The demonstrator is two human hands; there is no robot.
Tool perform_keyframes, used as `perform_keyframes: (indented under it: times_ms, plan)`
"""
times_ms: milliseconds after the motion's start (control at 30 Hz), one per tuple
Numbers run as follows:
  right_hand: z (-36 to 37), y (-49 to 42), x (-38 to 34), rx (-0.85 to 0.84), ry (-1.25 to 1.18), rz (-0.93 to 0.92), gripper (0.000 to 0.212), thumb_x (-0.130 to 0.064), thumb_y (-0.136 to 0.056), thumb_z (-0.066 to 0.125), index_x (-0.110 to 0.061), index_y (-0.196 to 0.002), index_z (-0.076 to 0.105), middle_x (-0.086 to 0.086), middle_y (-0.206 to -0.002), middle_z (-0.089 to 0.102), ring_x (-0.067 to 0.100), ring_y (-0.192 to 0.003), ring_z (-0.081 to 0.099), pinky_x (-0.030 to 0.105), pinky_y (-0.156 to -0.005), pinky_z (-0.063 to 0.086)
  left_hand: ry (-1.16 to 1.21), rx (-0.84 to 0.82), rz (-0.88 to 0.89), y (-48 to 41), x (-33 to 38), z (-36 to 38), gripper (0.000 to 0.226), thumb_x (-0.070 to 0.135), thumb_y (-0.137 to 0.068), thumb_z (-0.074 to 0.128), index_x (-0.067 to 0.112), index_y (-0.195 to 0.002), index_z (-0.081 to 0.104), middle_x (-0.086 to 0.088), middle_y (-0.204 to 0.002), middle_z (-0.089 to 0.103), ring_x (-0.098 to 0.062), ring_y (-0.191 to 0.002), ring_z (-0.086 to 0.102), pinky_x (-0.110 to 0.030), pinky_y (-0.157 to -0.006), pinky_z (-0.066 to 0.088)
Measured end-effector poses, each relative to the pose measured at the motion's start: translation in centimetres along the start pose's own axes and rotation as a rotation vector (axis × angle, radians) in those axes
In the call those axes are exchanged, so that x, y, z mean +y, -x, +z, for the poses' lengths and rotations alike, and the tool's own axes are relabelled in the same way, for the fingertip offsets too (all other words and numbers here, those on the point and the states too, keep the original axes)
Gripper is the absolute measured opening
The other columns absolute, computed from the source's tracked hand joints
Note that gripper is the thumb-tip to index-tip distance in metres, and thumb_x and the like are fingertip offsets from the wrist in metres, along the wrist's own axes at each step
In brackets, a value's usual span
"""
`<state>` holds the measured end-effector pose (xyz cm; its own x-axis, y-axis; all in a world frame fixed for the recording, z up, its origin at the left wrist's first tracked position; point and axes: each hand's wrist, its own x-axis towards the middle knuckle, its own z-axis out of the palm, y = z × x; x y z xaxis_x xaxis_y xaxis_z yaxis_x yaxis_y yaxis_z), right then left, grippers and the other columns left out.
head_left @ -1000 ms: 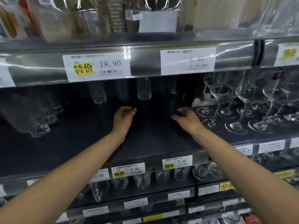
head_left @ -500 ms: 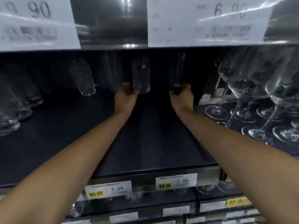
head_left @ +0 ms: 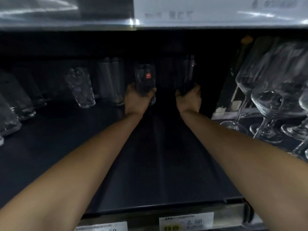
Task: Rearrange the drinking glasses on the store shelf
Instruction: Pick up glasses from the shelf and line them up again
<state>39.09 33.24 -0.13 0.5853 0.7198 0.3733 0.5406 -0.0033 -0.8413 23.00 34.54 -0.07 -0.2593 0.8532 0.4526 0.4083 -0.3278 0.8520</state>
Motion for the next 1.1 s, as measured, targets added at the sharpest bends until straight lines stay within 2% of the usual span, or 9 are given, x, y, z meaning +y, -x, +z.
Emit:
perform_keyframes:
  times_ms: [167,267,367,433,567,700,833,967,1100]
  plan:
    - [0.7,-0.8,0.0,-0.006,0.065,0.000,0.075,-0.042,-0.088,0.069,-0.003,-0.142,0.035,0.019,-0.140,0.049,0.035,-0.125,0.052,0.040,-0.097,0.046,0.004,-0.031,-0.036,-0.9,-0.1,0.9,0.075,0.045,-0.075,0.081,0.008,-0.129,0.045,-0.004,-0.127,0.060,-0.015,-0.110,0.059,-0.019,-0.087,0.044]
    - [1.1,-1.4,0.1,-0.003,0.028,0.000,0.076,-0.042,-0.087,0.071,-0.002,-0.141,0.035,0.020,-0.138,0.051,0.036,-0.124,0.053,0.042,-0.099,0.049,0.014,-0.036,-0.049,-1.6,-0.3,1.4,0.075,0.047,-0.072,0.083,0.009,-0.126,0.046,-0.005,-0.125,0.061,-0.017,-0.110,0.061,-0.022,-0.088,0.047]
    - [1.2,-1.7,0.3,-0.017,-0.029,0.008,0.077,-0.039,-0.086,0.073,-0.003,-0.142,0.035,0.018,-0.138,0.053,0.033,-0.123,0.056,0.041,-0.099,0.050,0.040,-0.054,-0.067,-2.0,-0.5,1.8,0.089,0.059,-0.061,0.082,0.011,-0.126,0.046,-0.003,-0.125,0.059,-0.018,-0.112,0.061,-0.030,-0.096,0.052]
    - [1.1,-1.8,0.4,-0.028,-0.059,0.010,0.076,-0.038,-0.086,0.074,-0.004,-0.142,0.035,0.017,-0.137,0.055,0.032,-0.122,0.057,0.041,-0.098,0.051,0.016,-0.062,-0.066,-2.1,-0.4,1.9,0.093,0.063,-0.059,0.080,0.011,-0.128,0.045,-0.004,-0.128,0.054,-0.019,-0.115,0.057,-0.031,-0.101,0.049]
    - [0.6,-1.3,0.5,-0.053,-0.074,0.008,0.073,-0.037,-0.082,0.076,-0.005,-0.136,0.039,0.016,-0.136,0.053,0.032,-0.121,0.056,0.037,-0.098,0.050,-0.065,-0.059,-0.055,-1.7,0.0,1.8,0.081,0.054,-0.070,0.081,0.008,-0.128,0.047,-0.006,-0.128,0.048,-0.016,-0.110,0.051,-0.021,-0.091,0.039]
    - [-0.5,0.0,0.4,-0.109,-0.073,0.007,0.070,-0.038,-0.079,0.078,-0.006,-0.130,0.043,0.016,-0.131,0.053,0.030,-0.115,0.057,0.033,-0.092,0.050,0.012,-0.067,-0.103,-0.8,0.7,1.2,0.073,0.043,-0.071,0.084,0.008,-0.123,0.046,-0.001,-0.116,0.059,-0.013,-0.103,0.059,-0.020,-0.083,0.044]
    - [-2.1,1.6,0.3,-0.130,-0.092,0.014,0.063,-0.034,-0.073,0.083,-0.006,-0.120,0.050,0.016,-0.122,0.060,0.030,-0.112,0.060,0.030,-0.089,0.047,0.017,-0.079,-0.148,0.7,1.5,0.6,0.074,0.039,-0.071,0.085,0.008,-0.125,0.045,-0.005,-0.119,0.064,-0.018,-0.105,0.063,-0.025,-0.088,0.050]
    - [-3.9,3.4,-0.1,-0.185,-0.119,0.047,0.061,-0.033,-0.073,0.083,-0.008,-0.119,0.052,0.012,-0.118,0.064,0.025,-0.109,0.062,0.019,-0.080,0.039,0.065,-0.105,-0.154,2.9,2.3,-0.3,0.071,0.035,-0.072,0.085,0.011,-0.126,0.046,0.003,-0.108,0.061,-0.013,-0.101,0.061,-0.020,-0.086,0.046]
    - [-5.6,5.0,-0.3,-0.257,-0.158,0.060,0.060,-0.034,-0.074,0.081,-0.010,-0.119,0.050,0.007,-0.114,0.064,0.022,-0.103,0.062,0.022,-0.079,0.042,0.114,-0.133,-0.141,5.1,2.5,-1.6,0.068,0.033,-0.072,0.086,0.015,-0.125,0.048,0.005,-0.110,0.064,-0.010,-0.099,0.063,-0.018,-0.082,0.046]
